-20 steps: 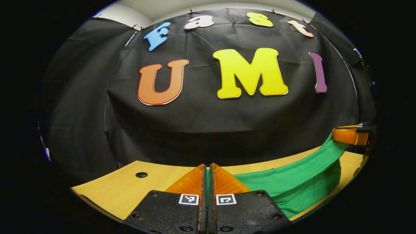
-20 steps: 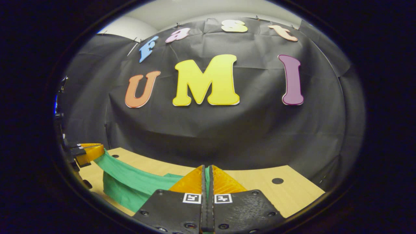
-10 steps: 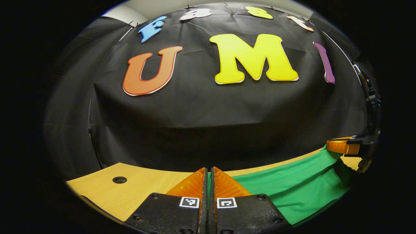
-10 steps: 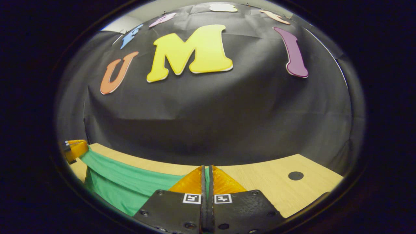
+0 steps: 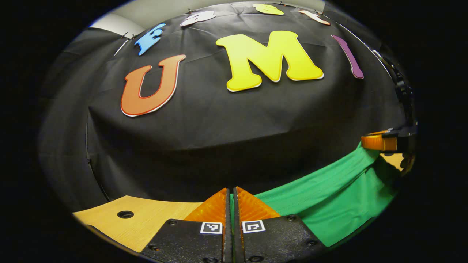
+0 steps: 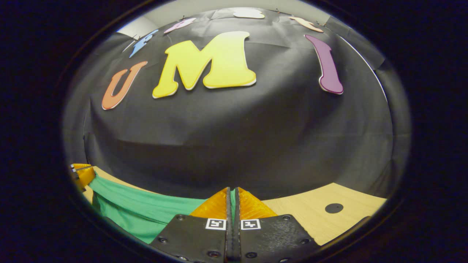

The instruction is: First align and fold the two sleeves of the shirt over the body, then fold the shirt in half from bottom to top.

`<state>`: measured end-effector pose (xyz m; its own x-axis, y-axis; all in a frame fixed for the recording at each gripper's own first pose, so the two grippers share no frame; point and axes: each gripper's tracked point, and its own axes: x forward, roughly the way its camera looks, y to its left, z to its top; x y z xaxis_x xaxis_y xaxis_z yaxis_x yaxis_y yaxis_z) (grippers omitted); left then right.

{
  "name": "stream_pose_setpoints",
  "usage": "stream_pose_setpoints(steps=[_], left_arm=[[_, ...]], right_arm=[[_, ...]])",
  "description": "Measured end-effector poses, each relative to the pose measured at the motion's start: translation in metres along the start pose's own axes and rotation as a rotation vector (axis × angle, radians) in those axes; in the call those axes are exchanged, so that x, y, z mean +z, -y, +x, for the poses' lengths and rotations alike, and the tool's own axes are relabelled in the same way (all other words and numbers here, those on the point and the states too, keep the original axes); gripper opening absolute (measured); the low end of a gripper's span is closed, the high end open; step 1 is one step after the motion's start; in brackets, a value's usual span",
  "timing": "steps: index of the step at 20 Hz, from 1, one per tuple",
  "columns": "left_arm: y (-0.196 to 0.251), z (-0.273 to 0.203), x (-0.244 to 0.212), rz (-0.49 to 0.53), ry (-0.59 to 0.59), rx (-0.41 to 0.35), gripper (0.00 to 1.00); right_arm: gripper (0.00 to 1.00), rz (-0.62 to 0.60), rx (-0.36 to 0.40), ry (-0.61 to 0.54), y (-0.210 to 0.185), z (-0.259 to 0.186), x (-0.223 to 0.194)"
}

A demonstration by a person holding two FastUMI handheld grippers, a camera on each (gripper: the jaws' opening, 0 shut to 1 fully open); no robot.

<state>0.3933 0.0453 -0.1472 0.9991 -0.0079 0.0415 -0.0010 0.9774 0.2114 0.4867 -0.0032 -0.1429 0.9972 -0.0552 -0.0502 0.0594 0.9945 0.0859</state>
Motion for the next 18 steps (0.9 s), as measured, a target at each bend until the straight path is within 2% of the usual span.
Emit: stream_pose_setpoints(steps=[3,5,6,7,11,13,15,16,17,18], left_arm=[[-0.003,0.001,-0.001,-0.053,-0.001,-0.006,0.08],[-0.001,-0.001,-0.001,-0.108,0.003,-0.031,0.1],[-0.001,0.0,-0.002,-0.125,0.005,-0.037,0.17],[-0.002,0.0,-0.002,-0.134,0.004,-0.038,0.42],[0.017,0.003,-0.009,-0.14,-0.026,-0.112,1.0],[0.016,-0.001,-0.007,-0.123,-0.032,-0.112,1.0],[0.014,-0.001,-0.007,-0.129,-0.032,-0.109,1.0],[0.01,-0.004,-0.008,-0.14,-0.034,-0.106,1.0],[0.012,-0.007,-0.009,-0.155,-0.045,-0.123,1.0],[0.006,-0.011,-0.007,-0.163,-0.049,-0.103,1.0]], right_arm=[[0.0,0.03,-0.007,-0.041,-0.002,0.003,-0.014],[0.01,-0.007,-0.006,-0.037,-0.002,0.003,-0.016],[0.07,-0.018,-0.013,-0.045,-0.001,0.003,-0.019],[0.25,-0.005,-0.011,-0.043,0.002,0.002,-0.02],[0.98,0.014,-0.028,-0.053,0.012,0.0,-0.021],[1.0,-0.015,0.004,-0.038,0.003,-0.005,-0.018],[0.92,-0.055,0.029,0.001,-0.004,-0.016,-0.009],[0.96,-0.07,0.039,0.028,-0.008,-0.022,-0.001],[0.96,-0.09,0.033,0.045,-0.006,-0.028,0.004],[0.96,-0.092,0.018,0.055,-0.004,-0.035,0.009]])
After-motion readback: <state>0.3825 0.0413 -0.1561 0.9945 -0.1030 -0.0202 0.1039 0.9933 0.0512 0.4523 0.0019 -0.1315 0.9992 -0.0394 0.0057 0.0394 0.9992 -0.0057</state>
